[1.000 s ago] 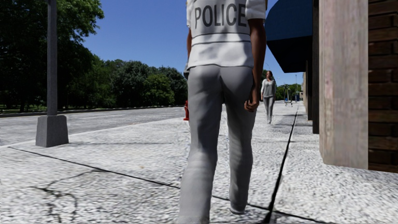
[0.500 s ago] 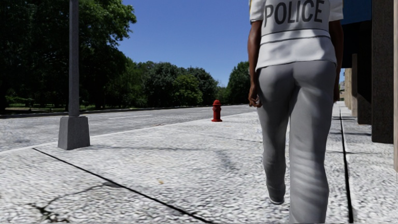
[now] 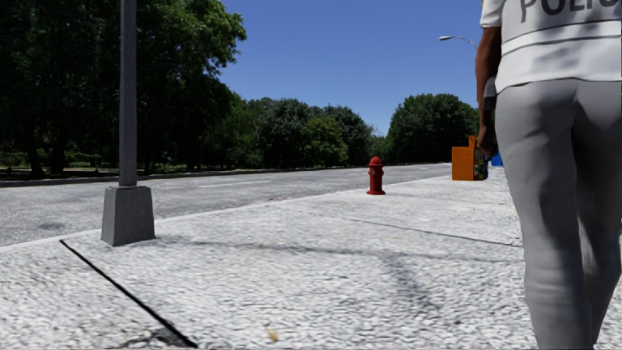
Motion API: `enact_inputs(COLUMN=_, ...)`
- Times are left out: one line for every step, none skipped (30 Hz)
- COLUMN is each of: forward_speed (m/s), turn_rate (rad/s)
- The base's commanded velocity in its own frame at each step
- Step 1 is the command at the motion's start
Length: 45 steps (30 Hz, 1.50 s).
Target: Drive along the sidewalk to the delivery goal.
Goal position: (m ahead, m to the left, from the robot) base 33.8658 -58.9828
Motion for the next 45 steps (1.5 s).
enact_inputs(forward_speed=1.79, turn_rate=0.0)
enact_inputs(forward_speed=1.79, turn_rate=0.0)
enact_inputs(forward_speed=1.79, turn_rate=0.0)
enact_inputs(forward_speed=1.79, turn_rate=0.0)
enact_inputs(forward_speed=1.79, turn_rate=0.0)
enact_inputs(forward_speed=1.79, turn_rate=0.0)
enact_inputs(forward_speed=1.79, turn_rate=0.0)
enact_inputs(forward_speed=1.8, turn_rate=0.0)
enact_inputs(forward_speed=1.8, turn_rate=0.0)
enact_inputs(forward_speed=1.8, turn_rate=0.0)
enact_inputs(forward_speed=1.8, turn_rate=0.0)
enact_inputs(forward_speed=1.8, turn_rate=0.0)
enact_inputs(forward_speed=1.8, turn_rate=0.0)
enact_inputs(forward_speed=1.8, turn_rate=0.0)
enact_inputs(forward_speed=1.8, turn_rate=0.0)
enact_inputs(forward_speed=1.8, turn_rate=0.0)
enact_inputs(forward_speed=1.8, turn_rate=0.0)
enact_inputs(forward_speed=1.8, turn_rate=0.0)
enact_inputs(forward_speed=1.8, turn_rate=-0.21)
enact_inputs(forward_speed=1.8, turn_rate=-0.44)
enact_inputs(forward_speed=1.8, turn_rate=-0.62)
enact_inputs(forward_speed=1.8, turn_rate=-0.13)
enact_inputs(forward_speed=1.8, turn_rate=0.0)
enact_inputs(forward_speed=1.8, turn_rate=0.0)
enact_inputs(forward_speed=1.8, turn_rate=0.0)
enact_inputs(forward_speed=1.8, turn_rate=0.0)
enact_inputs(forward_speed=1.8, turn_rate=0.0)
enact_inputs(forward_speed=1.8, turn_rate=0.0)
enact_inputs(forward_speed=1.8, turn_rate=0.0)
enact_inputs(forward_speed=1.8, turn_rate=-0.4)
enact_inputs(forward_speed=1.8, turn_rate=-0.85)
enact_inputs(forward_speed=1.8, turn_rate=-1.05)
enact_inputs(forward_speed=1.8, turn_rate=-1.2)
enact_inputs(forward_speed=1.8, turn_rate=-1.2)
enact_inputs(forward_speed=1.8, turn_rate=-1.2)
enact_inputs(forward_speed=1.8, turn_rate=-1.2)
enact_inputs(forward_speed=1.8, turn_rate=-1.2)
enact_inputs(forward_speed=1.8, turn_rate=-0.83)
enact_inputs(forward_speed=1.81, turn_rate=-0.41)
enact_inputs(forward_speed=1.81, turn_rate=-0.36)
enact_inputs(forward_speed=1.81, turn_rate=-0.36)
enact_inputs(forward_speed=1.81, turn_rate=-0.36)
enact_inputs(forward_speed=1.81, turn_rate=-0.37)
enact_inputs(forward_speed=1.81, turn_rate=-0.59)
enact_inputs(forward_speed=1.81, turn_rate=-0.86)
